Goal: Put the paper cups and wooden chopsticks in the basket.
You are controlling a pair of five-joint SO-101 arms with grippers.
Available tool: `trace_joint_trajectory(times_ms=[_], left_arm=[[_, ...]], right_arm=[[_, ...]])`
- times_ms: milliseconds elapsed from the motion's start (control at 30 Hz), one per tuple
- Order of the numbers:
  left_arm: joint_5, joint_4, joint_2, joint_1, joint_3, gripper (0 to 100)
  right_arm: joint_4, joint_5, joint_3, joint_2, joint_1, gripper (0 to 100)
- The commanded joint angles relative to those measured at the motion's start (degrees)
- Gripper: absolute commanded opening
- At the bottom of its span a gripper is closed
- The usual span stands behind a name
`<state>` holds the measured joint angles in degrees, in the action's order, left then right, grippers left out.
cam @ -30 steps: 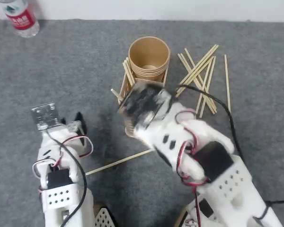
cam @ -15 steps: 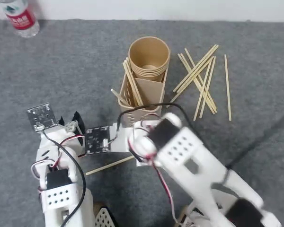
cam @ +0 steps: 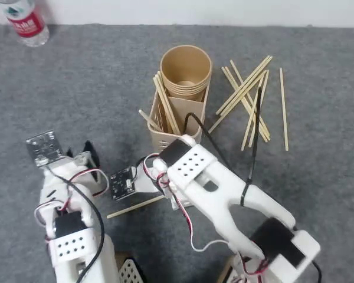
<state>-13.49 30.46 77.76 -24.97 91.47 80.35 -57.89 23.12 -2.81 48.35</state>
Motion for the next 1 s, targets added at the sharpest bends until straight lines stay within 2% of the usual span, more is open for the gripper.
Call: trace_joint_trajectory(times_ms=[0,100,233,433,533,700,867,967], left_arm=[[5.4,9.9,0.8,-7.3,-6.4,17],[9.1,17.0,0.8,-10.5,-8.9,17],[10.8,20.2,0.8,-17.8,-8.9,17],[15.1,20.8,0.8,-29.8,-9.0,17],[18.7,20.5,0.8,-37.9,-8.9,17],[24.8,20.0,0.8,-48.8,-8.7,17],[25.9,14.3,0.7,-51.7,-5.4,17],[26.0,12.8,0.7,-51.9,-3.6,17]], right_arm=[[-2.4,-0.6,0.8,0.0,-1.6,19.4],[-6.7,-0.6,3.3,0.0,-1.5,19.4],[-10.4,-0.6,6.1,0.0,-1.5,19.4],[-12.0,-0.6,7.6,0.1,-1.6,19.4],[-12.0,-0.6,7.6,0.6,-1.6,19.4],[-15.9,-0.6,7.2,6.8,-1.7,19.4],[-14.2,-0.3,2.0,13.6,-1.8,18.5],[-12.7,-0.3,-0.7,16.1,-1.8,9.2]])
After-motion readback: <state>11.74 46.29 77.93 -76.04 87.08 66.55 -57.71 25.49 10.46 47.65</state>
